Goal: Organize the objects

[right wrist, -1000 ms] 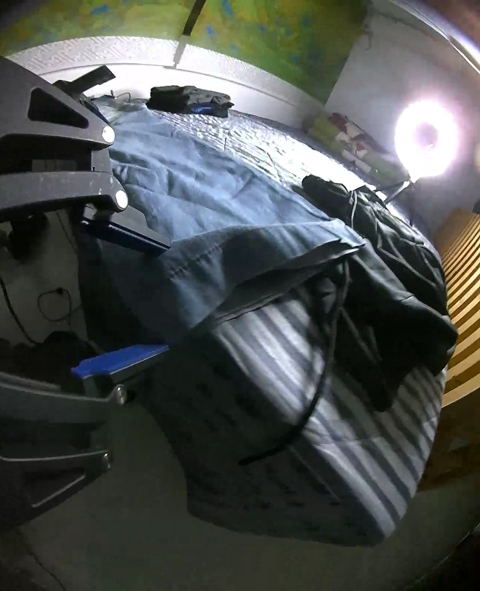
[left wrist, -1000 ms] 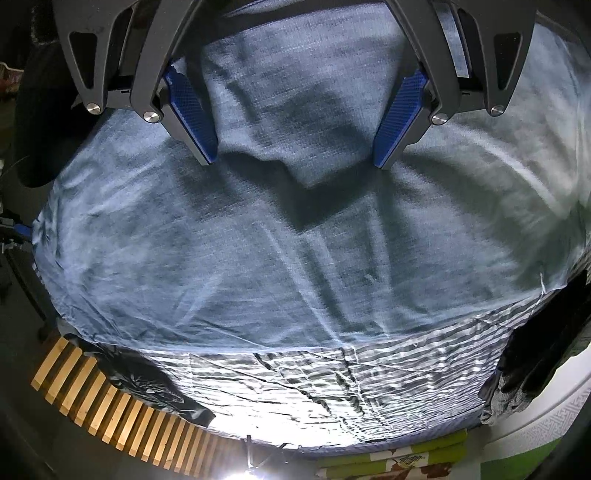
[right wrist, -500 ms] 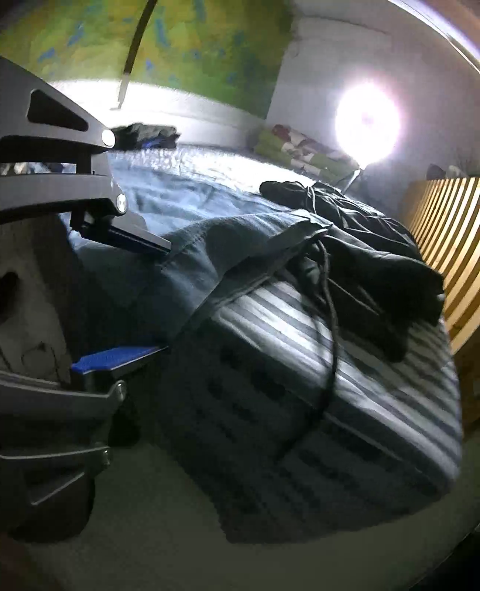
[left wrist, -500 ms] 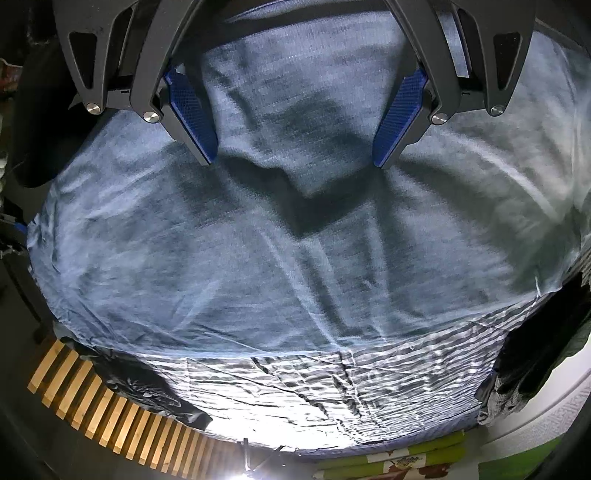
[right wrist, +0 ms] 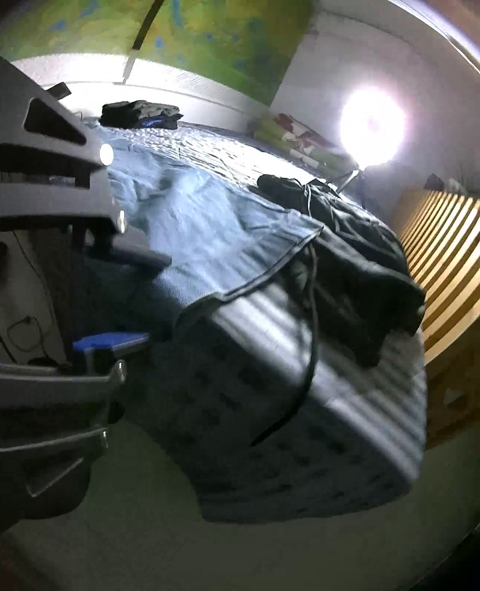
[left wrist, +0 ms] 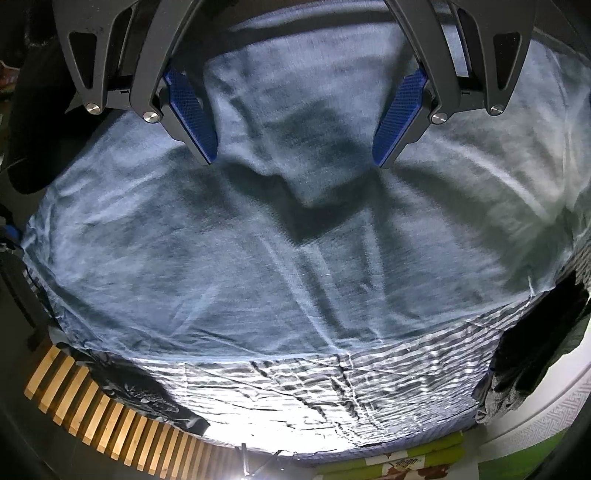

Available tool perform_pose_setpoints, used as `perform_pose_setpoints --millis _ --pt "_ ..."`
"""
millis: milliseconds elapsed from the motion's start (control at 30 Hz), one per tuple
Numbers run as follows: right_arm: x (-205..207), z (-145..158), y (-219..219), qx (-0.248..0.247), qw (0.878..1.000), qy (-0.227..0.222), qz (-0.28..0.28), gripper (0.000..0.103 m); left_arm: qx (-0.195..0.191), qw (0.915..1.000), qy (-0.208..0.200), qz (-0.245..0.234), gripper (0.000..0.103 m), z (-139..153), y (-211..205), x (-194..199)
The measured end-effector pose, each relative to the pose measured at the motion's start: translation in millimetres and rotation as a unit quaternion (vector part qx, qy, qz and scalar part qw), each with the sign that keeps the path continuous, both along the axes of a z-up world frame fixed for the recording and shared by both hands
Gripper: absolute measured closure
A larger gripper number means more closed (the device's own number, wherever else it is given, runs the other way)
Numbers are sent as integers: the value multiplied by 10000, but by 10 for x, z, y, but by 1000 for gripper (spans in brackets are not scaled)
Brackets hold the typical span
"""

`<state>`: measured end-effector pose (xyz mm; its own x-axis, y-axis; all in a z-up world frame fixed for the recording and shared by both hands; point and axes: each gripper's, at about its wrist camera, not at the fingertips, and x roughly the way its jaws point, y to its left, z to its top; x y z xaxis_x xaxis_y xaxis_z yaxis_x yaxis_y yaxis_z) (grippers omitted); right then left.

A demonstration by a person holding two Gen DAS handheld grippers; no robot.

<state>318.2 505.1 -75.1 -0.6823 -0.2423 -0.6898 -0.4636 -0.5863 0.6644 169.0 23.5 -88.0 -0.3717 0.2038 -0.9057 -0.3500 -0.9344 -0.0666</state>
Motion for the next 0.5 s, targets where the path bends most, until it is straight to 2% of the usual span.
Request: perform_pose_setpoints --millis 67,233,267,300,367,500 --pt "20 -51 8 -118 9999 8 34 56 22 10000 38 -79 15 44 43 52" --pt "-114 -176 13 -807 9966 120 56 53 87 9995 135 -271 15 165 193 134" --pt "-127 -196 13 -923 9956 129 -23 60 100 9994 157 -285 15 193 211 142" --pt "-120 -179 4 -937 9954 142 -112 75 113 9993 177 -296 15 218 226 153" --pt "-124 -49 -54 -662 9976 173 -71 87 135 9991 236 -318 15 284 241 176" --pt "-141 388 -201 -74 9991 418 58 90 230 9988 291 -307 15 384 194 181"
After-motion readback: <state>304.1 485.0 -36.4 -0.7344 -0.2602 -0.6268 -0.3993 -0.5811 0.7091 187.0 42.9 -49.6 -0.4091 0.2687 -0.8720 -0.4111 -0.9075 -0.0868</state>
